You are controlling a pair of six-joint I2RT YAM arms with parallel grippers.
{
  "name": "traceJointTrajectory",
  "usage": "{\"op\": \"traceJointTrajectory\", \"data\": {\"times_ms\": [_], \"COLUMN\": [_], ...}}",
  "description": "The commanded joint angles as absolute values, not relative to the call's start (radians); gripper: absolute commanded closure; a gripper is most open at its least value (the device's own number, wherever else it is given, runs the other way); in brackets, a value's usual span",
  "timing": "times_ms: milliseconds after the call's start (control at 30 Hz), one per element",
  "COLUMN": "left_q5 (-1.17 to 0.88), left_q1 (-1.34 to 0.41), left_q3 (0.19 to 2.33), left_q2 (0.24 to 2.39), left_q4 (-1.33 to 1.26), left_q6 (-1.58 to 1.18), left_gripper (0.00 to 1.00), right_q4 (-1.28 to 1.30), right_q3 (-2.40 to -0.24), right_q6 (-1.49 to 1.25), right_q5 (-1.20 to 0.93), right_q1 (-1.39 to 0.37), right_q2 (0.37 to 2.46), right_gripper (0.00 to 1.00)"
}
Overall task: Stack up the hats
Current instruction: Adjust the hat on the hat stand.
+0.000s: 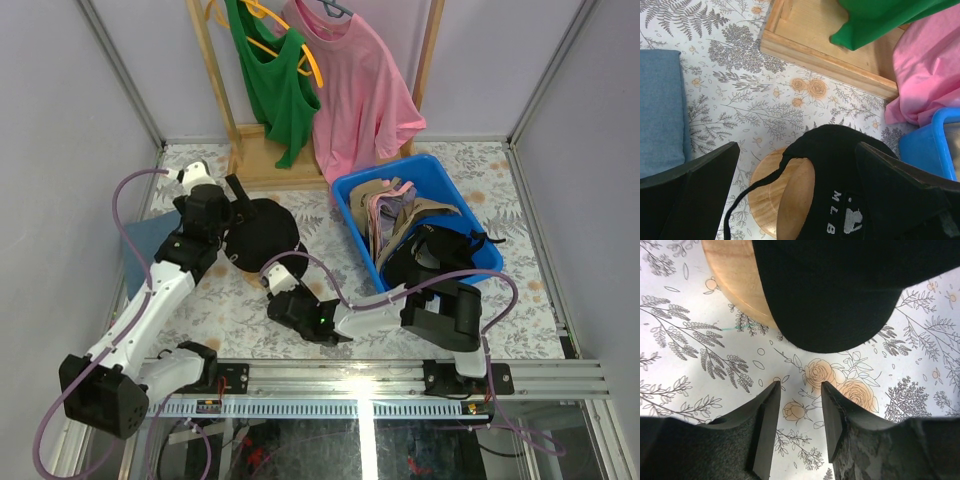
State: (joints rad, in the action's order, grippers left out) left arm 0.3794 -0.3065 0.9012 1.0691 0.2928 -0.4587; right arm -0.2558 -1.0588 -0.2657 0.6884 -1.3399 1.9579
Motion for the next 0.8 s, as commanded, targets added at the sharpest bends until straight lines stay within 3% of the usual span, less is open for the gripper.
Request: {"op": "traceJointTrajectory", "data": {"times_ms": [0, 200, 767], "left_q5": [0.414, 0.432, 0.452], "left_q1": [-0.302, -0.302, -0.301], "left_q3": [0.91, 0.915, 0.929], "left_q2": [1.038, 1.022, 1.015], "left_q4": [0.382, 0.385, 0.383], "left_q6": [-0.454, -0.458, -0.46], "left_gripper": [0.0, 0.0, 0.0], "right_q4": [-0.253, -0.22, -0.197], "right_q3": [-1.063, -1.076, -1.077], "right_q6": [-0.286, -0.283, -0.281], "right_q5": [0.748, 0.76, 0.783], "right_q1": [-1.363, -1.38, -1.393], "right_q2": [1.871, 1.847, 1.833], "right_gripper": [0.53, 0.47, 0.46]}}
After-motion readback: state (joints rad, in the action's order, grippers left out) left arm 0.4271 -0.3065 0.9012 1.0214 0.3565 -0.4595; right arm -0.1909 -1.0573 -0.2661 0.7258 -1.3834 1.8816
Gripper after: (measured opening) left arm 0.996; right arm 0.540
